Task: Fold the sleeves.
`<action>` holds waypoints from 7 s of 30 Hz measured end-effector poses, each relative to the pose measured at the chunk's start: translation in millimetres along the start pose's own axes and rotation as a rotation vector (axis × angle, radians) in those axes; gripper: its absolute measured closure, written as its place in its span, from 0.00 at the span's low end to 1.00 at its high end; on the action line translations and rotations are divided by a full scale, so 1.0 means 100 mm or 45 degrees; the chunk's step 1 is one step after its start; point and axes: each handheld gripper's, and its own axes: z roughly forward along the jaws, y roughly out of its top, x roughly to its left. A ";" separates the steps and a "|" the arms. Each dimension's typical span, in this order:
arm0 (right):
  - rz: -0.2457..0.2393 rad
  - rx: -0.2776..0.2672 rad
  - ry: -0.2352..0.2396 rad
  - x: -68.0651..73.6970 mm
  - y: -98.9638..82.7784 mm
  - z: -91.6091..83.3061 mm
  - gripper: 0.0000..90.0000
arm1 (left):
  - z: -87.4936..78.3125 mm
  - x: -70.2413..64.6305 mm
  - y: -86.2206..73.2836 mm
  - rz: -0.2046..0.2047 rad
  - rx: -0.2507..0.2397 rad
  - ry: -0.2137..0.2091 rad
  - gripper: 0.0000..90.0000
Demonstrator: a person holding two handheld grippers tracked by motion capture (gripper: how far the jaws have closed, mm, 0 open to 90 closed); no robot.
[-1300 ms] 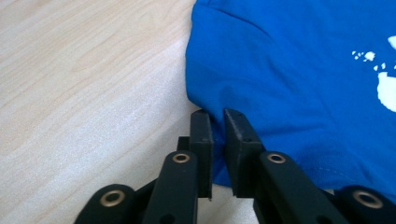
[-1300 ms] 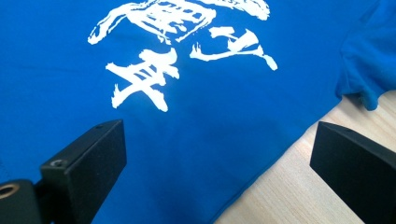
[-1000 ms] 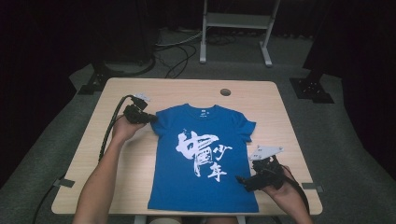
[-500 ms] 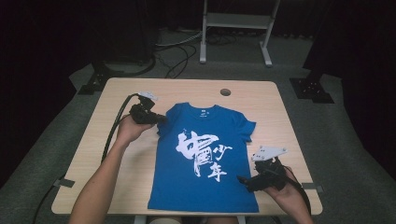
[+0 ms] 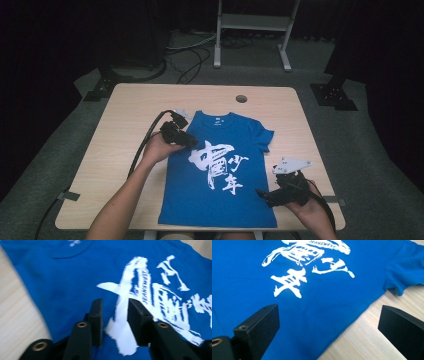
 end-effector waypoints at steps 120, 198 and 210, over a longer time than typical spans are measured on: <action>0.602 0.186 -0.102 -1.77 0.68 0.68 0.07 | -0.71 -0.94 -1.08 0.058 -0.271 0.105 0.11; 0.351 0.138 -0.165 -1.22 1.01 0.86 0.95 | -0.71 -0.99 -1.03 0.090 -0.278 0.097 0.11; 0.266 0.137 -0.009 -0.69 1.16 1.01 0.94 | -0.73 -1.02 -1.02 0.101 -0.293 0.091 0.11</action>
